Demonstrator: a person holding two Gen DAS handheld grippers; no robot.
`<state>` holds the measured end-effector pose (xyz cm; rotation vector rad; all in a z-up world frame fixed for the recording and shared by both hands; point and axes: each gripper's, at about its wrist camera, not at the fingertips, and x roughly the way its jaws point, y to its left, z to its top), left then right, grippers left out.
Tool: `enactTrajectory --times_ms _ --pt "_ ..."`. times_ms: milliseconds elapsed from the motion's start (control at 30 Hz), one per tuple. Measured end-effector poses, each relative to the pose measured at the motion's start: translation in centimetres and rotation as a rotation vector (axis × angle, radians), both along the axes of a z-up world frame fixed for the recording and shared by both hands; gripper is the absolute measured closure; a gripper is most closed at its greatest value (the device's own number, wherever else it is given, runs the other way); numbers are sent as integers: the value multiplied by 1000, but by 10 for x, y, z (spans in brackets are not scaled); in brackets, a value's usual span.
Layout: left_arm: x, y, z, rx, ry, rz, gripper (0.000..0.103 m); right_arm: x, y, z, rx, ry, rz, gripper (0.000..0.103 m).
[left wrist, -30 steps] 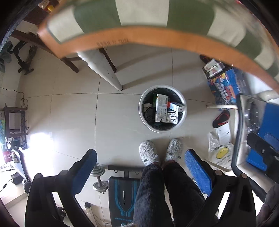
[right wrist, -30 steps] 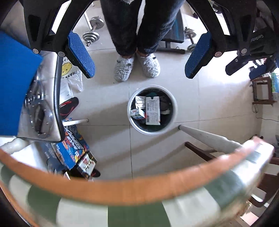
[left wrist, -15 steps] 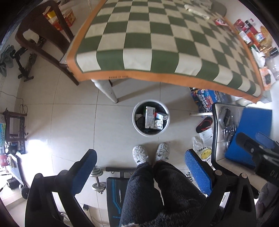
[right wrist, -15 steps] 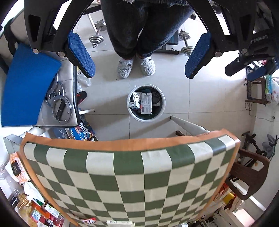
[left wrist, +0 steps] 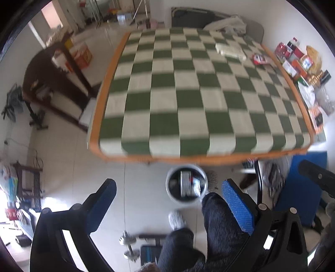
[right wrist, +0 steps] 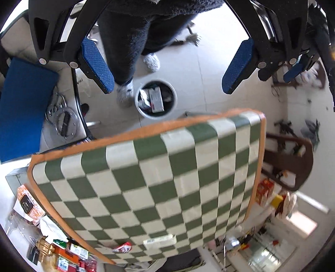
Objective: Collect trash
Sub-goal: 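Move both tools back over the table toward the last items, then grasp the white medicine box with the left tool while the right tool grasps the red-and-white snack bag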
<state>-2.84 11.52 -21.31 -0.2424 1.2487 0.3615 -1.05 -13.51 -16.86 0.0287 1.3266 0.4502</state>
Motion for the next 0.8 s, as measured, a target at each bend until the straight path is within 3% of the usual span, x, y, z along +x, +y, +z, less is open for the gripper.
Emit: enactTrajectory --times_ms 200,367,567,667,800 --pt "110 6 6 9 -13 -45 0 97 -7 14 45 4 -99 0" --pt "223 -8 -1 116 -4 -159 0 213 -14 7 59 47 -146 0" --pt "384 -42 -47 303 126 -514 0 364 -32 -13 73 108 -216 0" --pt "447 -60 -76 378 188 -687 0 421 -44 -27 70 142 -236 0" --pt "506 -79 -117 412 293 -880 0 485 -62 -61 64 211 -286 0"
